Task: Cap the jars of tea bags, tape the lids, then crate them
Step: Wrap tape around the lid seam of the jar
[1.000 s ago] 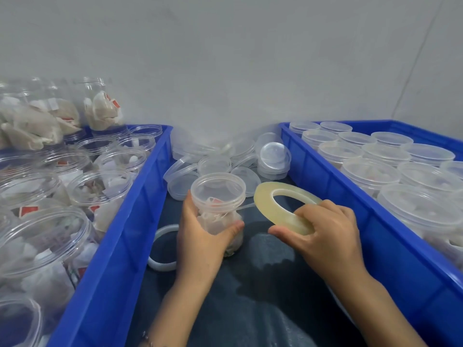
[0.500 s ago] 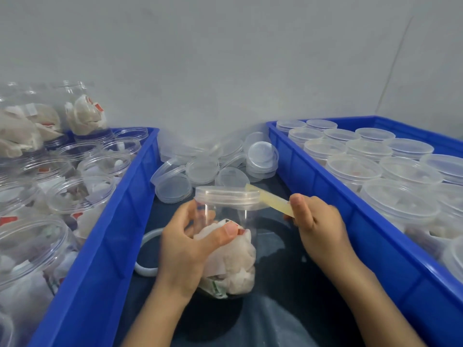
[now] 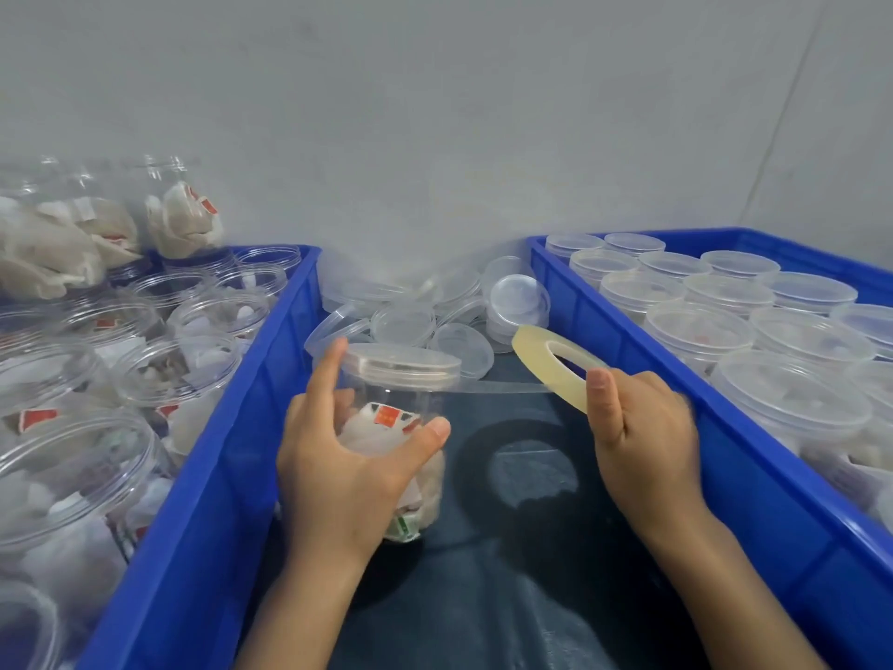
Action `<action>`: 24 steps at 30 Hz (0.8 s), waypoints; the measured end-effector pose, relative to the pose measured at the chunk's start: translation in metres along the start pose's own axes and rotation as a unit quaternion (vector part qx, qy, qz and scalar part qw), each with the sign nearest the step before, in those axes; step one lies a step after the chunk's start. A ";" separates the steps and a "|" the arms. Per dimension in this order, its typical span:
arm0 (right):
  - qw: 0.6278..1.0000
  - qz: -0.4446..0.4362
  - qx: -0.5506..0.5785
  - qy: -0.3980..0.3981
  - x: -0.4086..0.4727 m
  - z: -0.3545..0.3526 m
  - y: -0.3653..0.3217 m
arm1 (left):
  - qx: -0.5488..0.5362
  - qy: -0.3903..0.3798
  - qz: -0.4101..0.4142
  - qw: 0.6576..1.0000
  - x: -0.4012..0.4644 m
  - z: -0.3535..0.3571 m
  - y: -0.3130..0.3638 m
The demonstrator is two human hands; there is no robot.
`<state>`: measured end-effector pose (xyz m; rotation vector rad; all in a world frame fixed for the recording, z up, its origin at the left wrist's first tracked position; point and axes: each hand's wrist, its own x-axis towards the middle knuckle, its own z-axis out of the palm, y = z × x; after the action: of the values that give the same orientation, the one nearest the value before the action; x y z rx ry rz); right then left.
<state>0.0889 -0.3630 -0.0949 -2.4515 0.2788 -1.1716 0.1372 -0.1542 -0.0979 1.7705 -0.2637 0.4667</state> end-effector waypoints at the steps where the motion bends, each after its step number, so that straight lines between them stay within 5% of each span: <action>1: 1.000 0.012 0.011 -0.004 0.000 0.000 0.002 | -0.028 -0.033 -0.004 0.999 0.000 0.000 0.001; 5: 0.999 0.031 0.041 -0.008 0.000 0.001 0.004 | -0.149 -0.148 -0.027 0.977 -0.003 0.003 0.002; 20: 0.991 0.051 0.100 -0.069 -0.004 0.012 -0.009 | -0.243 -0.255 -0.067 0.933 -0.003 0.004 0.007; 24: 0.997 0.032 0.042 -0.060 -0.007 0.012 -0.009 | -0.257 -0.299 -0.084 0.915 -0.005 0.003 0.009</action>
<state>0.0941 -0.3490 -0.1025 -2.4100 0.2639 -0.9844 0.1294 -0.1595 -0.0931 1.3537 -0.5987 -0.2724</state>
